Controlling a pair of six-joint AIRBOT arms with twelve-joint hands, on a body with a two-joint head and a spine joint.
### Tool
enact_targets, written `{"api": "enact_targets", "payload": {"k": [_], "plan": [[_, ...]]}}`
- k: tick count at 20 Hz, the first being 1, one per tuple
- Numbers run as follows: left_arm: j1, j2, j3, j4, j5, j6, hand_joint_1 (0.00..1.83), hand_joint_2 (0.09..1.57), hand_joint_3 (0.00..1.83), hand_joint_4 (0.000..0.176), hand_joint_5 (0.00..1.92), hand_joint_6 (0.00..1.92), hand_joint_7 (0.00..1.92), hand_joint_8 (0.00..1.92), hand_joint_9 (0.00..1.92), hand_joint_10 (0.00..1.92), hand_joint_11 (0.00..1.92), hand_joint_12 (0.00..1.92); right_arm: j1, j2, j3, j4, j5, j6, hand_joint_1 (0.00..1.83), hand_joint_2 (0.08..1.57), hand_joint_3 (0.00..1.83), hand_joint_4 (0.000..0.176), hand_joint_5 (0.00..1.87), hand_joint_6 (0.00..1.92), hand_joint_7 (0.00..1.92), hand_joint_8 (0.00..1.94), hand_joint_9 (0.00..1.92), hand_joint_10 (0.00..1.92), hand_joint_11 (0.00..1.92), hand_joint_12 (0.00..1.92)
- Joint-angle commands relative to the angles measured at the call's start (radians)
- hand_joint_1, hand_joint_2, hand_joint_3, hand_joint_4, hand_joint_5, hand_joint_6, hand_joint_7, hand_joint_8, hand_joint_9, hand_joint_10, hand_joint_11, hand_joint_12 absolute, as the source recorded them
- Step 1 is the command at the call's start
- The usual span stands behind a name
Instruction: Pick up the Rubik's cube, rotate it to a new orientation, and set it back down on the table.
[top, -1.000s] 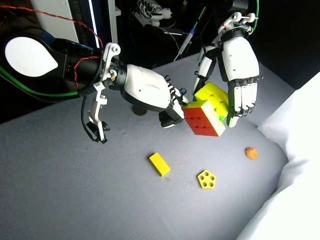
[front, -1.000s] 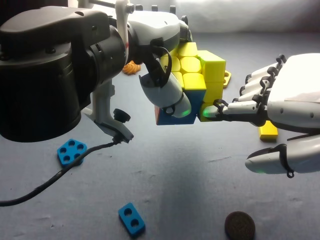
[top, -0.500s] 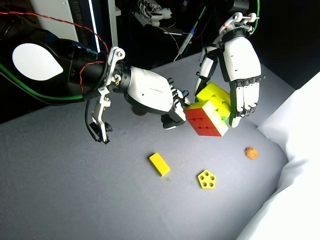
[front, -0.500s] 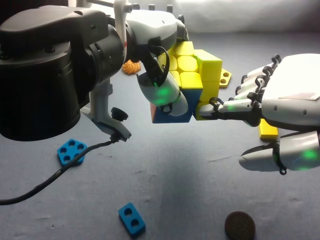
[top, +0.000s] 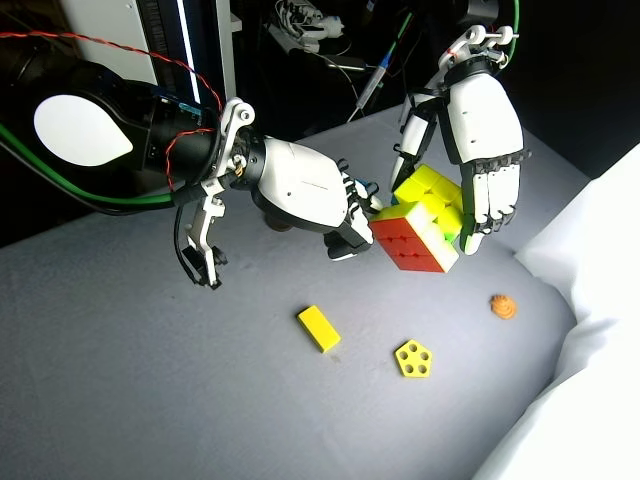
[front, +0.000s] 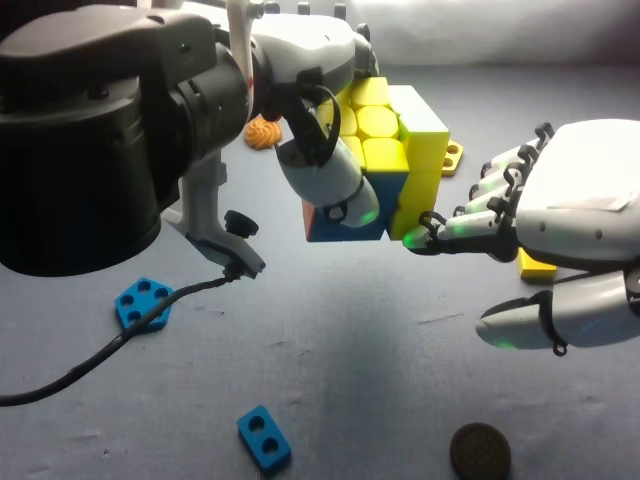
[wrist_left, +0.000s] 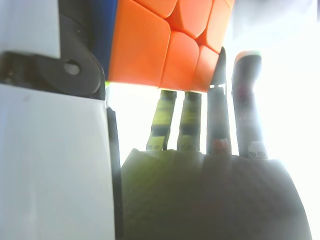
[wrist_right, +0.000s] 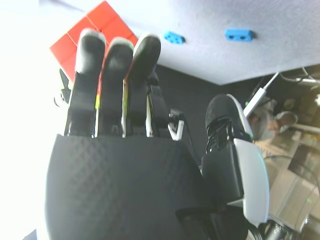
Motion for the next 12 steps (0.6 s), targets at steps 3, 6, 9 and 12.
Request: {"api": "enact_targets", "payload": {"k": [3,6,9,12], "plan": [[-0.018,0.007,0.0,0.06,0.039,-0.012,1.05,1.41,0.0,0.0,0.53,1.6,0.46,1.92,0.34,1.92,0.37,1.92,-0.004,-0.005,0.012,0.015,0.088,-0.005,0.03,1.29,0.0,0.0,0.23,0.01,0.54,1.42,0.49,1.86,0.46,1.92],[-0.018,0.007,0.0,0.06,0.039,-0.012,1.04,1.41,0.0,0.0,0.52,1.6,0.46,1.92,0.33,1.92,0.34,1.92,-0.006,-0.014,0.023,0.019,0.088,-0.006,0.0,1.3,0.0,0.0,0.21,0.0,0.51,1.44,0.46,1.88,0.44,1.92],[-0.018,0.007,0.001,0.06,0.039,-0.012,1.05,1.4,0.0,0.0,0.51,1.6,0.5,1.9,0.35,1.92,0.36,1.92,0.0,-0.014,0.025,0.025,0.096,-0.005,0.01,1.29,0.0,0.0,0.25,0.01,0.54,1.43,0.48,1.86,0.46,1.92],[-0.019,0.007,0.002,0.06,0.039,-0.012,1.09,1.39,0.0,0.0,0.58,1.5,0.48,1.92,0.35,1.92,0.36,1.92,0.002,-0.006,0.018,0.01,0.108,0.014,0.01,1.29,0.0,0.0,0.24,0.01,0.54,1.43,0.49,1.87,0.46,1.92]]}}
